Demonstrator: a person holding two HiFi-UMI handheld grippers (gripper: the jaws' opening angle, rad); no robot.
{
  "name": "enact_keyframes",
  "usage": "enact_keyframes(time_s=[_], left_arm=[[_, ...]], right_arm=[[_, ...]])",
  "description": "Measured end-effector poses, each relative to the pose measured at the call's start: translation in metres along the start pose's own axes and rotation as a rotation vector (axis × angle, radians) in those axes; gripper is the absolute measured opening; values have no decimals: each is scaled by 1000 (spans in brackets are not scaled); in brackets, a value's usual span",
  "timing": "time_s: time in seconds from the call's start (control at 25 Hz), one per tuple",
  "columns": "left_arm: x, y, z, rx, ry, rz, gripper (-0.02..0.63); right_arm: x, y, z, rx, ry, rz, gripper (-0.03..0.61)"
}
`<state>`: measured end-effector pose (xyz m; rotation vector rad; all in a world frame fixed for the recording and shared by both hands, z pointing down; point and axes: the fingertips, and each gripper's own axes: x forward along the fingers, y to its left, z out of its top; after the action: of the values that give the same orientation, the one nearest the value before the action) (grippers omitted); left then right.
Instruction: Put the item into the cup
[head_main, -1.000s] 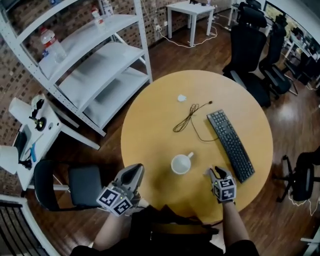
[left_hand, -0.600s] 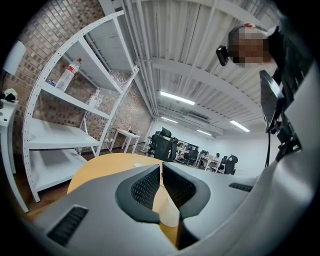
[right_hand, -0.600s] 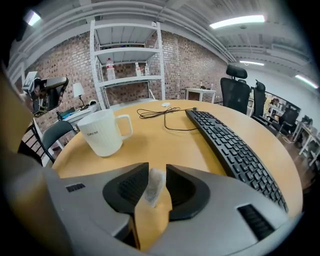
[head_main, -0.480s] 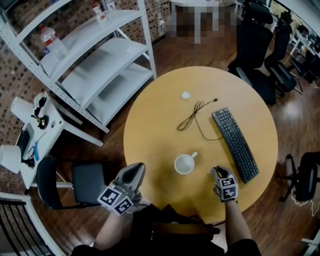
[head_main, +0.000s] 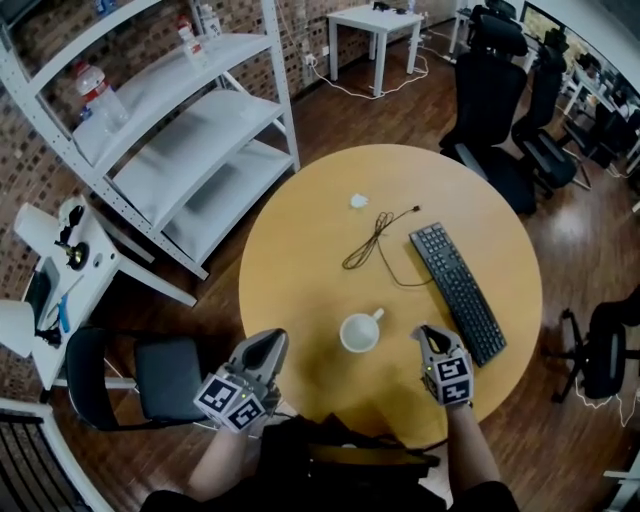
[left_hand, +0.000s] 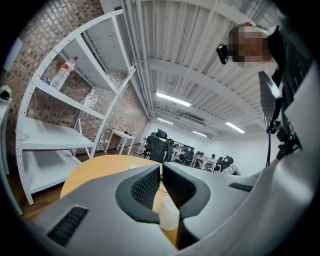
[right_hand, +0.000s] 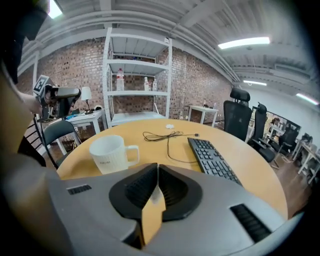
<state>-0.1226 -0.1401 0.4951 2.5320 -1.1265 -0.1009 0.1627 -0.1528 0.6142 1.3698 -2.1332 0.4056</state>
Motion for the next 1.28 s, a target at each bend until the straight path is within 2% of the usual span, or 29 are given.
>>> enact_keyframes(time_s=[0.24, 0.4, 0.68, 0.8, 0.92, 1.08, 1.28], left_arm=[[-11, 6, 5, -8, -45, 12, 12], [-25, 13, 6, -12, -58, 31, 12], [-52, 26, 7, -24, -84, 85, 12], [-65, 33, 5, -29, -90, 113, 12], [-74, 37, 3, -35, -94, 132, 12], [-75, 38, 4, -31, -93, 130, 12], [-59, 30, 10, -7, -91, 83, 12]], right_arm=[[-12, 30, 68, -73, -141, 35, 8], [-11, 63, 92, -102, -188, 101, 8], [10, 105, 91, -174, -156, 187, 26], [19, 110, 84, -158, -123, 193, 38], [23, 113, 84, -136, -128, 210, 91], [17, 108, 86, -118, -152, 194, 91], [-8, 93, 100, -81, -234, 138, 91]])
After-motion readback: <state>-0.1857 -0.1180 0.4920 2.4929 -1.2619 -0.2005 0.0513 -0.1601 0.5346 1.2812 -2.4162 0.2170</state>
